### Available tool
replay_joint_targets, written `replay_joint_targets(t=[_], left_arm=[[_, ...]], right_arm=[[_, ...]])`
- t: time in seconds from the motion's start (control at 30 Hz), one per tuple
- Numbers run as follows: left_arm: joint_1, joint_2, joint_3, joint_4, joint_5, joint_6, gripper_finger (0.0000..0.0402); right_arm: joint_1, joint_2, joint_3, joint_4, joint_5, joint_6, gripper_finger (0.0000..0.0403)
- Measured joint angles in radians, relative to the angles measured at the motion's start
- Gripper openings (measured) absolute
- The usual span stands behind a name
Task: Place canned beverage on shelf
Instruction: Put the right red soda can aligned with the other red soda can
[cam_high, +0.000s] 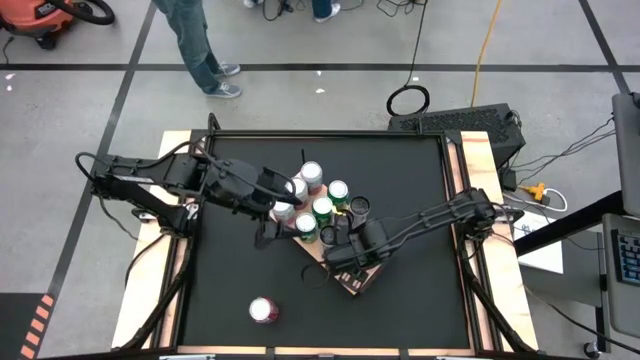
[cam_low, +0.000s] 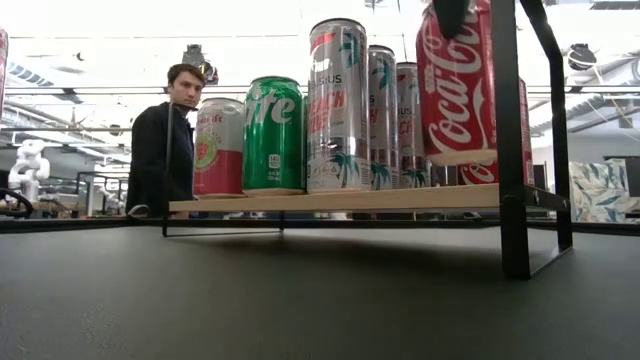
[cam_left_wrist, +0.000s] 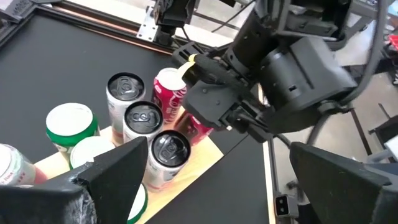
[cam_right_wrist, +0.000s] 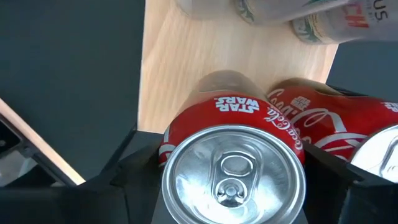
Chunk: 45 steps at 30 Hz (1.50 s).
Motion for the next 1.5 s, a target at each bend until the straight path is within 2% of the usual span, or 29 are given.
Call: replay_joint_targets(t=[0.77,1.5], left_arm=[[0.0,0.0,0.0,0.0,0.008,0.0,0.0396],[0.0,0.0,0.0,0.0,0.018,0.0,0.0396]], right_arm=[[0.0,0.0,-0.039,0.022,0.005,-0.033,0.0273],[-0.007,0.027,-0.04,0.023,0.024,0.011,0.0273]])
